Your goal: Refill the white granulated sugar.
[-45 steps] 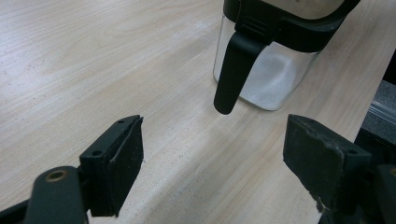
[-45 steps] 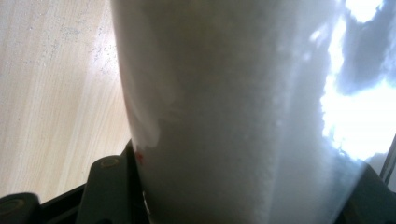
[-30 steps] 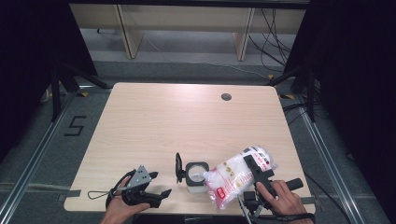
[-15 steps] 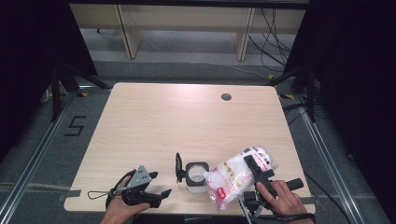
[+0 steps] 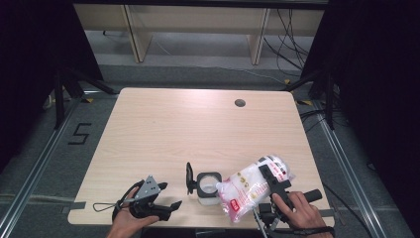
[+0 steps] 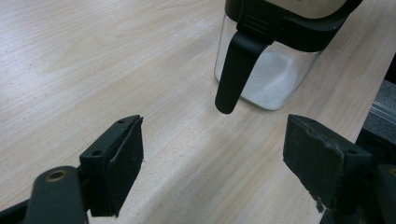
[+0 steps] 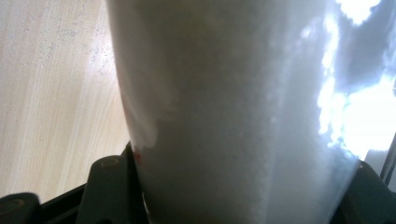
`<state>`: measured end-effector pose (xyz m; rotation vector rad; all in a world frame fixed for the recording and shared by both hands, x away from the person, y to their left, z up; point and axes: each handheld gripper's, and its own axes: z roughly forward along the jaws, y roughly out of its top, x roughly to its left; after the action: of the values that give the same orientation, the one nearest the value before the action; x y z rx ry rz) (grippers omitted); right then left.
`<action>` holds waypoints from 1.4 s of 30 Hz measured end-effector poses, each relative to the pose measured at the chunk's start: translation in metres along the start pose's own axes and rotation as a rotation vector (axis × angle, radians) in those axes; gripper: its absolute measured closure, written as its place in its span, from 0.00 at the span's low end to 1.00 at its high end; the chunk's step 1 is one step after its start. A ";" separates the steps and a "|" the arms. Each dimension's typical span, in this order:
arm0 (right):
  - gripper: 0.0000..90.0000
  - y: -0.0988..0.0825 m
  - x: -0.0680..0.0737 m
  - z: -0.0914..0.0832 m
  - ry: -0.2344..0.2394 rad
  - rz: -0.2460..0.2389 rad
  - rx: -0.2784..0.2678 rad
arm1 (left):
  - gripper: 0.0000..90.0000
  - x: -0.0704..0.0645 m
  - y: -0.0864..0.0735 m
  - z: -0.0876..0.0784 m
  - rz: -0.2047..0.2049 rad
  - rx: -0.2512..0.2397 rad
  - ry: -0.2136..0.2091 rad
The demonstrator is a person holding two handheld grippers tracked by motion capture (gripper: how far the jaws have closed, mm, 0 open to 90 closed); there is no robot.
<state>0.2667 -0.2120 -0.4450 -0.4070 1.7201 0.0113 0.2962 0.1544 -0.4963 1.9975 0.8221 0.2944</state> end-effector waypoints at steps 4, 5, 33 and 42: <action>0.47 0.000 0.004 -0.001 0.010 0.038 0.015 | 0.22 0.000 0.001 -0.001 0.004 0.009 0.005; 0.47 0.001 0.000 0.000 -0.002 -0.009 -0.011 | 0.22 0.000 0.001 -0.001 0.004 0.008 0.006; 0.47 0.002 0.000 0.000 -0.005 -0.014 -0.001 | 0.22 -0.001 0.001 -0.001 0.007 0.000 0.006; 0.47 0.002 0.001 -0.001 -0.015 -0.020 0.001 | 0.22 0.000 0.001 -0.001 0.012 0.003 -0.001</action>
<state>0.2654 -0.2101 -0.4461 -0.4227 1.7006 -0.0007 0.2958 0.1544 -0.4953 2.0054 0.8107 0.2996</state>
